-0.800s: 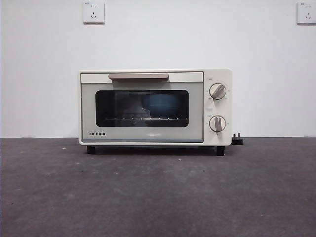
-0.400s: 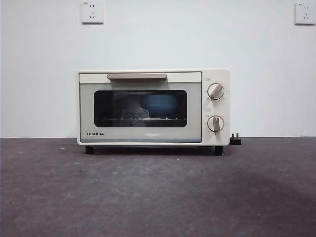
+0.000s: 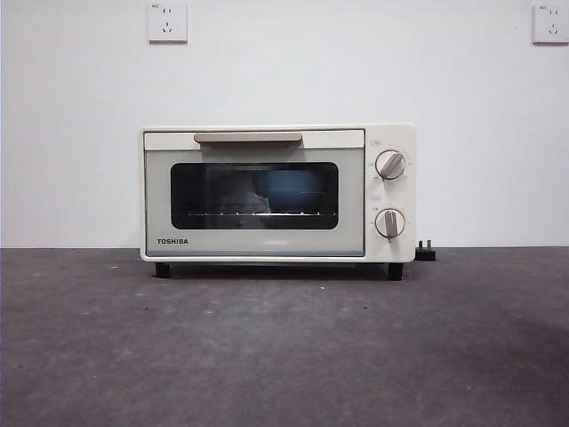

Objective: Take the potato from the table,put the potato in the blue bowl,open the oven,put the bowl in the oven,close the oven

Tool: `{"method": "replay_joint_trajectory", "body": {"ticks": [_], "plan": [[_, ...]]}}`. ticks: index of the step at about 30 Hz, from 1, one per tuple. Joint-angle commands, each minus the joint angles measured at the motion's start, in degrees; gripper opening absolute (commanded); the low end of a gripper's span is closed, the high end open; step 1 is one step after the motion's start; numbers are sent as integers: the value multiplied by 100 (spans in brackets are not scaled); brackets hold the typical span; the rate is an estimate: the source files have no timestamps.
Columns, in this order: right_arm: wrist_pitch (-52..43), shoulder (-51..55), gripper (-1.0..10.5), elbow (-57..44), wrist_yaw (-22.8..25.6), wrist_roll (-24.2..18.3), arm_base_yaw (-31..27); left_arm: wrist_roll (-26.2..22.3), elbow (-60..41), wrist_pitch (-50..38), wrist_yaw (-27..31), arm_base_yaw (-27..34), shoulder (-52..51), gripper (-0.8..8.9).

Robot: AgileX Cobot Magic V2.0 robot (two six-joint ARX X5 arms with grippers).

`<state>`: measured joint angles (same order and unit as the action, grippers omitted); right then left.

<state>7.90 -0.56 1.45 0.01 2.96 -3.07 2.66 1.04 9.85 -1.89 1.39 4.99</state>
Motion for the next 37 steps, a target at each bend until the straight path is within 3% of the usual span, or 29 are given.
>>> {"method": "replay_joint_trajectory", "body": {"ticks": [1,8,37], "plan": [[299,13,1,-66,13,-107,2,35,-52,-24,-2,20,4,-4],[286,13,1,-66,-96,-444,11,33,-52,-22,-2,20,11,-4],[269,4,1,-66,-44,-450,11,35,-52,-24,-2,20,15,-4]]}}
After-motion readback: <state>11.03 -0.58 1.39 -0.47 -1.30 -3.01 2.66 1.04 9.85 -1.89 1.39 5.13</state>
